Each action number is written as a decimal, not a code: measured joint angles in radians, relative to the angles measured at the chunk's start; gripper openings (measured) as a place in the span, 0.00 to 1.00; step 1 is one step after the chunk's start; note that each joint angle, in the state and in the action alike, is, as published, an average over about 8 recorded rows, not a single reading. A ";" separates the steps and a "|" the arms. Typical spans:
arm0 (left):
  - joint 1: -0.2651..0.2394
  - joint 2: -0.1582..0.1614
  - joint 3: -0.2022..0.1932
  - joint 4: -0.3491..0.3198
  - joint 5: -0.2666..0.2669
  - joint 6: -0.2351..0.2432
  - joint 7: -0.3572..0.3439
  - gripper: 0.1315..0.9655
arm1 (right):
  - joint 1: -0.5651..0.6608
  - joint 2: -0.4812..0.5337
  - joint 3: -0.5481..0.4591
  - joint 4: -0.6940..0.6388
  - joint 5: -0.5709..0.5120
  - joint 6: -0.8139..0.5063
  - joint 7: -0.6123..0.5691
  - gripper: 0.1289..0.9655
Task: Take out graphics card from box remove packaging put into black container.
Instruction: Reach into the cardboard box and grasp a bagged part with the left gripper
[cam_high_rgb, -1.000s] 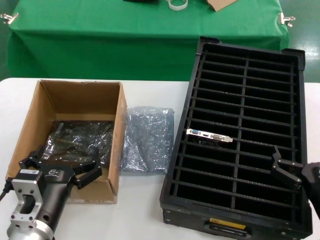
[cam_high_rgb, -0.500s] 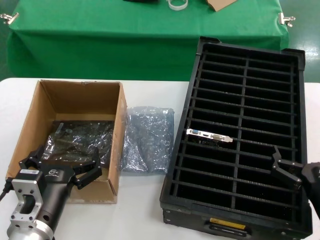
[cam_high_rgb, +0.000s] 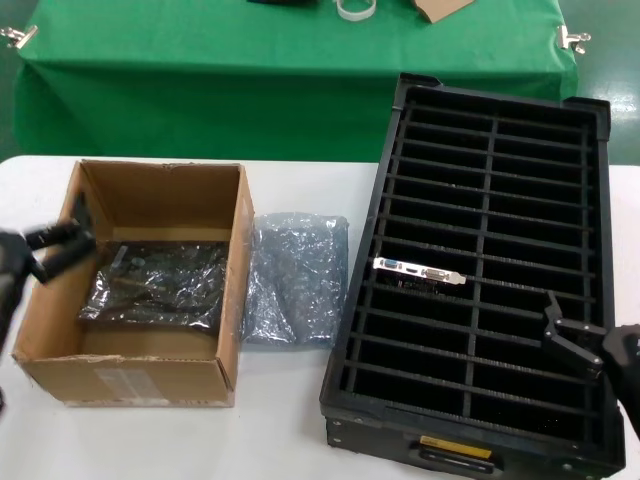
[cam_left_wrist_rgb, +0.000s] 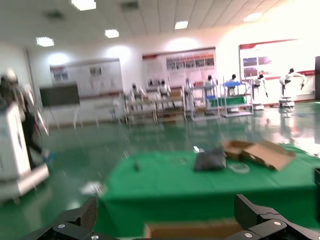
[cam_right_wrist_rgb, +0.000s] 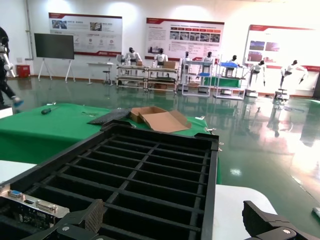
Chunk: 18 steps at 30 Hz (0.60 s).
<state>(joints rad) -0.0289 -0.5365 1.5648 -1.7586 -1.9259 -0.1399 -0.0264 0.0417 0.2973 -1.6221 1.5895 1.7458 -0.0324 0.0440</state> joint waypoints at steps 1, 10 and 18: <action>-0.008 -0.015 -0.005 -0.006 0.006 -0.003 0.012 1.00 | 0.000 0.000 0.000 0.000 0.000 0.000 0.000 1.00; -0.189 -0.123 0.099 0.156 0.133 0.049 0.203 1.00 | 0.000 0.000 0.000 0.000 0.000 0.000 0.000 1.00; -0.409 -0.141 0.207 0.445 0.232 0.286 0.298 1.00 | 0.000 0.000 0.000 0.000 0.000 0.000 0.000 1.00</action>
<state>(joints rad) -0.4378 -0.6770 1.7723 -1.3133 -1.6941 0.1465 0.2712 0.0417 0.2973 -1.6221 1.5895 1.7458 -0.0324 0.0440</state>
